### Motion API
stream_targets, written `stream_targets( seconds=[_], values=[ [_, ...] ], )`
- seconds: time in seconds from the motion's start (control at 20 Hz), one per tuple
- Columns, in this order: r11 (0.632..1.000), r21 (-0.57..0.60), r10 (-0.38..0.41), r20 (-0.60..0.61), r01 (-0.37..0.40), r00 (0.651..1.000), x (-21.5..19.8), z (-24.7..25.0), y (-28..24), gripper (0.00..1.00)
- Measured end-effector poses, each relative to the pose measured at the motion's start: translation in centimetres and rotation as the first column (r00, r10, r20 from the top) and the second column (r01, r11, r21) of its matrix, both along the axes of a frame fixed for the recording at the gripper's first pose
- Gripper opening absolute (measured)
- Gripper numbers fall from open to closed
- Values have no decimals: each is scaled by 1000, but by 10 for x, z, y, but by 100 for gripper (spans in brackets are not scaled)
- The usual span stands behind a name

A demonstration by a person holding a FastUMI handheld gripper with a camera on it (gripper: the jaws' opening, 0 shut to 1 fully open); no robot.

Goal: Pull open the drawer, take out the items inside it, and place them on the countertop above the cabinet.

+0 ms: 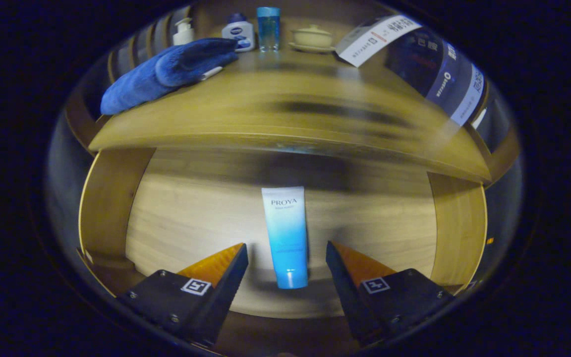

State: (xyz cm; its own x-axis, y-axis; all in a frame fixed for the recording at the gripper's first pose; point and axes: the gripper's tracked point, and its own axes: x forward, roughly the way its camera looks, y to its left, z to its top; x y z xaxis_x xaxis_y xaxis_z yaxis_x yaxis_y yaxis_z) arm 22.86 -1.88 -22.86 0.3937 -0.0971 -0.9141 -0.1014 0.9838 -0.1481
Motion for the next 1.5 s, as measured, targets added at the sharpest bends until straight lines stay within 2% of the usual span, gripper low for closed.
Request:
stream_targets(
  seconds=[0.2, 0.5, 0.55, 0.6, 0.7, 0.75, 0.85, 0.9, 1.0, 1.3, 1.5],
  values=[
    [1000, -7, 28, -125, -29, 992, -12, -14, 3, 95],
    [999, -21, 39, -141, -43, 989, -9, -16, 3, 94],
    [999, -24, 42, -142, -46, 989, -9, -16, 3, 89],
    [998, -24, 50, -125, -53, 991, -5, -13, 2, 88],
    [1000, -18, 16, -96, -18, 995, 0, -14, 0, 57],
    [999, -21, 34, -87, -36, 996, 1, -13, 1, 42],
    [998, -21, 57, -75, -58, 996, -1, -13, 3, 42],
    [999, -17, 48, -69, -50, 996, -3, -13, 0, 36],
    [1000, 17, 11, -48, -11, 999, -4, -9, 2, 36],
    [989, 135, 46, 65, -55, 997, -8, 30, 26, 36],
    [980, 171, 73, 147, -98, 986, -16, 52, 32, 36]
  ],
)
